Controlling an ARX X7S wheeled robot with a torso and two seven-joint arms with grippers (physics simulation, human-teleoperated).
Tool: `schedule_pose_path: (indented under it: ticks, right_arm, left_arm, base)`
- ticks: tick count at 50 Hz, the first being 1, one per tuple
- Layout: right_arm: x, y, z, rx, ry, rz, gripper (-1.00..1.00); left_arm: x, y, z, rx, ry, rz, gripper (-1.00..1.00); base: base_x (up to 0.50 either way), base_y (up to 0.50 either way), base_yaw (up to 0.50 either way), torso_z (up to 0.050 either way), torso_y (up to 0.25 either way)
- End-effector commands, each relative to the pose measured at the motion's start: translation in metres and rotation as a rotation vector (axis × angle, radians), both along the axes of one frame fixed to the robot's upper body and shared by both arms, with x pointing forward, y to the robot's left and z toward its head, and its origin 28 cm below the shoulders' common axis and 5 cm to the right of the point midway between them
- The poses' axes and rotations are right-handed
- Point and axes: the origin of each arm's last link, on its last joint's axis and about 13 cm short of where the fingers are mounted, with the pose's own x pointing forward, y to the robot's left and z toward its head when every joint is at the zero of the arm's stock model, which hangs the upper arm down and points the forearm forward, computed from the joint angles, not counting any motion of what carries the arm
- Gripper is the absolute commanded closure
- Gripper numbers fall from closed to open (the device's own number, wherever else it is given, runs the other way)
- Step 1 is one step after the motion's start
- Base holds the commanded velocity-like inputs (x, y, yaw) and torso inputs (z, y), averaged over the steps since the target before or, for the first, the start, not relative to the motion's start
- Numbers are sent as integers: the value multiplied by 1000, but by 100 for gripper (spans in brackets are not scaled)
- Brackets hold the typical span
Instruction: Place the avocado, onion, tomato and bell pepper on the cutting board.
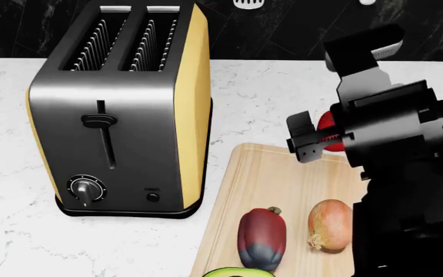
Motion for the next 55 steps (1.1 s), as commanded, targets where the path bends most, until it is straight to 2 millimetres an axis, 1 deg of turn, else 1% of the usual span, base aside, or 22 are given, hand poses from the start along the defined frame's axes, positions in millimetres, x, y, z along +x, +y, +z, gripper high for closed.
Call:
schedule_pose_path:
  ticks: [1,20,25,28,29,35,41,52,53,55]
  right_arm:
    - [1,6,-6,25,8,16,-100]
    - [-1,6,-19,41,19,-5,-100]
    - [-1,3,-21,42,19,-16,-100]
    - [-1,2,-17,39,12,-19,-100]
    - [-1,2,-14,37,6,-20,100]
    - [0,3,-6,18,-7,-18,100]
    - [1,1,8,-1,-30,-9,100]
    - [1,-9,44,-28,-97,27,100]
    - [0,-10,48,-32,-104,37,100]
    - [-11,-10,56,-42,-123,57,100]
  left_arm:
    - [0,-2,2,7,-33,-49,-100]
    - [0,-2,3,16,-29,-42,-100]
    - [2,-3,2,20,-28,-47,-100]
    - [2,-4,2,18,-27,-50,-100]
    - [2,-4,2,17,-28,-52,-100]
    - [0,-2,4,13,-36,-42,-100]
    - [-1,-1,3,4,-40,-38,-100]
    - [-5,-1,3,-3,-52,-42,-100]
    - [-5,0,3,-5,-52,-42,-100]
    - [-5,0,3,-6,-54,-42,-100]
  base:
    - [0,0,0,0,0]
    - [0,0,0,0,0]
    - [0,0,0,0,0]
    - [0,0,0,0,0]
    - [0,0,0,0,0]
    - [0,0,0,0,0]
    - [0,0,0,0,0]
    - [0,0,0,0,0]
    - [0,0,0,0,0]
    - [0,0,0,0,0]
